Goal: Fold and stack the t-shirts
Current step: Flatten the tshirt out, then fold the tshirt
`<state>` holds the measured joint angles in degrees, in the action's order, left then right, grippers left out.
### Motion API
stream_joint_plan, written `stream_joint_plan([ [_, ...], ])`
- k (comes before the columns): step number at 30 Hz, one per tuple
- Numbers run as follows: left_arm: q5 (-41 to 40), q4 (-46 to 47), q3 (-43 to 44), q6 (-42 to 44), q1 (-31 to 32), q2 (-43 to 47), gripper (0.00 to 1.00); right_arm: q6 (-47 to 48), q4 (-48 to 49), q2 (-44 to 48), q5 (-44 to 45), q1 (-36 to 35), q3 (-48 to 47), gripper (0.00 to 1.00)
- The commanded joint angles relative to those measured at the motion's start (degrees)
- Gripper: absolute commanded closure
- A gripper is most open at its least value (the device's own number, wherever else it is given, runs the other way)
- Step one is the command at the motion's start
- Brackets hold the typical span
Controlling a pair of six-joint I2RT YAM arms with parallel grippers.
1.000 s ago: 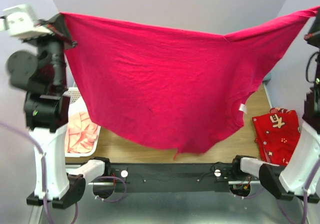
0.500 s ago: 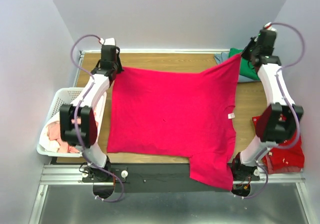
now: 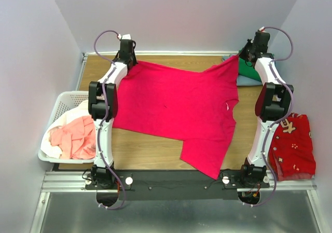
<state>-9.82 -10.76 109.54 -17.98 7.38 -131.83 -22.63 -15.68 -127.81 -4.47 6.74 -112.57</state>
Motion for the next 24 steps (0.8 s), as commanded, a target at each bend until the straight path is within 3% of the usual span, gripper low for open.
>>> stream_joint_plan([
  [1, -2.2, -0.6, 8.1, 1.4, -0.1, -4.2, 1.0, -1.3, 2.2, -1.8, -2.9, -0.1, -4.2, 0.99],
  [10, -10.9, 1.4, 11.3, 5.4, -1.0, -4.0, 1.0, -0.1, 2.3, 4.6, -2.8, -0.2, 3.9, 0.99],
  [24, -4.7, -0.3, 10.4, 6.4, -3.9, -4.1, 1.0, -0.7, 2.2, 16.5, -3.6, -1.6, 17.1, 0.99],
])
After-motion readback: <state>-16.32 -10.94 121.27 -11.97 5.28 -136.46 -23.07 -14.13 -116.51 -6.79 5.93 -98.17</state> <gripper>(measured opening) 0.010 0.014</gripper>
